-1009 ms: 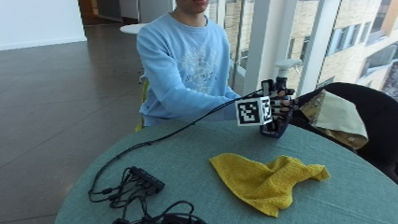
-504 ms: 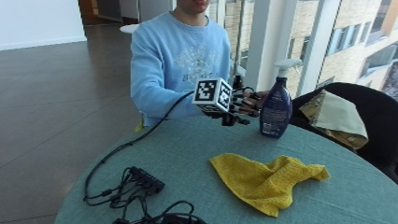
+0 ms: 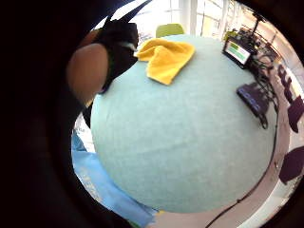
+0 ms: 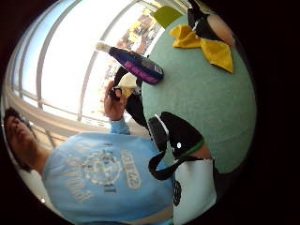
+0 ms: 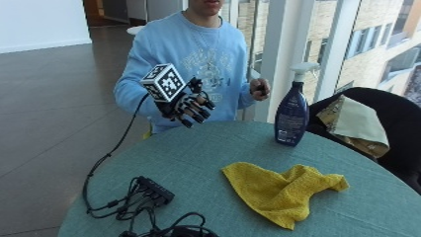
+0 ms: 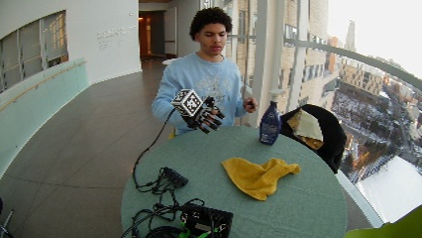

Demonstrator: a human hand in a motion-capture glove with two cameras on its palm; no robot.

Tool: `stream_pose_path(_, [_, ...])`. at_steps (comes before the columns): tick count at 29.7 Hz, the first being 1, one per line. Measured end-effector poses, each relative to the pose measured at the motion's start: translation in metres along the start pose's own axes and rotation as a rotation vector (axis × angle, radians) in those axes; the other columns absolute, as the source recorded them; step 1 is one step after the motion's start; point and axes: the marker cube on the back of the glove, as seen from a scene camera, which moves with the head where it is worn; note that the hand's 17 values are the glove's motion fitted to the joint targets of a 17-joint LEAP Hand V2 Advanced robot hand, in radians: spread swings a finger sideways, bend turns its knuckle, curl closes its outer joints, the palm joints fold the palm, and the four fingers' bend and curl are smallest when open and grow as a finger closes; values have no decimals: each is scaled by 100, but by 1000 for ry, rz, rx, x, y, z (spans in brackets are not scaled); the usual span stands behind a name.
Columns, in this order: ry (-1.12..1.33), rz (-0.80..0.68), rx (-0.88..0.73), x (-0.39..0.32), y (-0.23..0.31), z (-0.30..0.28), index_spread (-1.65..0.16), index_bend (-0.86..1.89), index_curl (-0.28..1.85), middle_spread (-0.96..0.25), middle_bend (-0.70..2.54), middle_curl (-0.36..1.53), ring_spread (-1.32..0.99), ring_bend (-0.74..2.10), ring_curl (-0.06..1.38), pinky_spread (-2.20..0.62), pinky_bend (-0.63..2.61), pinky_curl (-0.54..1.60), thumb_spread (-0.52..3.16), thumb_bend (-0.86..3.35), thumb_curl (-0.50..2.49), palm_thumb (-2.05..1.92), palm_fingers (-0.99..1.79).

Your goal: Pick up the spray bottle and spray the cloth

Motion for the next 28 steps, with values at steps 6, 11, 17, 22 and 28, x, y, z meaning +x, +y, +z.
stream_pose_path(6, [87, 56, 2, 24, 46, -8, -33, 16, 33, -6, 18, 38, 1, 21, 33, 26, 22, 35, 105, -2, 34, 65, 66])
stream_pose_path(11, [122, 80, 8, 43, 64, -11, -34, 16, 34, -6, 18, 38, 1, 21, 33, 26, 20, 35, 105, -2, 33, 65, 67])
stream_pose_path(17, [169, 72, -4, 48, 68, -9, -33, 17, 34, -6, 18, 37, 1, 20, 33, 26, 19, 35, 106, -2, 33, 66, 68])
stream_pose_path(22, [164, 70, -7, 48, 68, -7, -33, 17, 35, -6, 18, 37, 2, 20, 33, 26, 19, 34, 107, -2, 33, 67, 68])
stream_pose_path(28, [162, 67, 1, 48, 62, -8, -33, 18, 35, -6, 17, 37, 2, 19, 33, 26, 19, 35, 107, -2, 33, 67, 67])
